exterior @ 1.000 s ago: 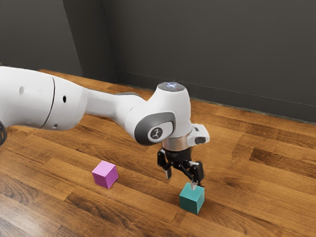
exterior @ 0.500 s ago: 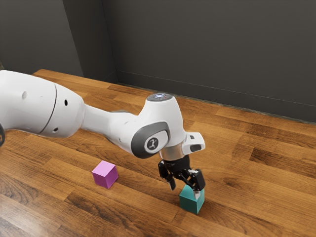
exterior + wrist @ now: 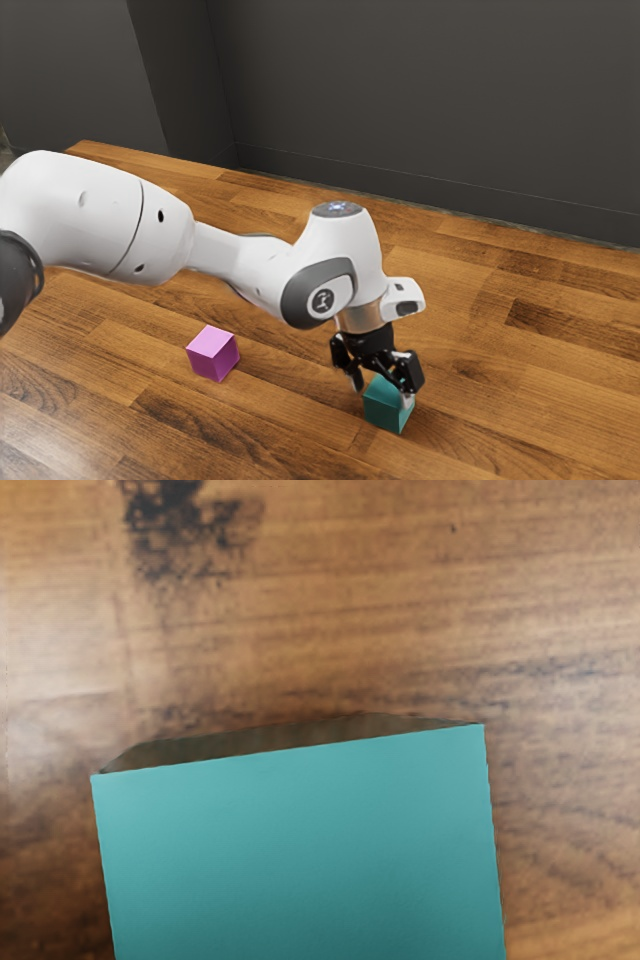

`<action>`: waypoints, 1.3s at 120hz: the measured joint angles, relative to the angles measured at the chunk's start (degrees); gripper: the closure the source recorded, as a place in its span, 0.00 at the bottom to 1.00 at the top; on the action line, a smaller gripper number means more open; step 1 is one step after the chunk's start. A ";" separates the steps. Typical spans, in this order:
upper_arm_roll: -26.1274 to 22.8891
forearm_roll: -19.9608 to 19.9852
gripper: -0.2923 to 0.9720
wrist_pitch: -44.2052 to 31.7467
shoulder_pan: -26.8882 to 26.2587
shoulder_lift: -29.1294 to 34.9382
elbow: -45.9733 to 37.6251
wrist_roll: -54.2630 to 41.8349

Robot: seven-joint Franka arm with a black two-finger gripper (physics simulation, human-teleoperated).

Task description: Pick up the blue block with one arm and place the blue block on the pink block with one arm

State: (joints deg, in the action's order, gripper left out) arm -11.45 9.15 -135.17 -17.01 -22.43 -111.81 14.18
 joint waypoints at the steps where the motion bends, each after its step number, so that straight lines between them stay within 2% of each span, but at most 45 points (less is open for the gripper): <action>1: 0.00 -0.23 0.23 0.01 -0.01 -0.03 0.05 0.10; 20: -0.02 -2.56 0.23 0.12 -0.04 -0.25 0.22 1.79; 83: -0.18 -3.96 0.23 0.17 -0.75 -3.78 2.26 5.85; 129: -0.16 -8.85 0.23 0.12 -0.65 -5.27 3.37 7.26; 156: -0.17 -9.99 0.23 0.08 -0.73 -6.60 5.27 7.74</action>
State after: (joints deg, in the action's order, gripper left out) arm -11.61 -0.84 -135.09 -17.74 -29.03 -106.53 21.92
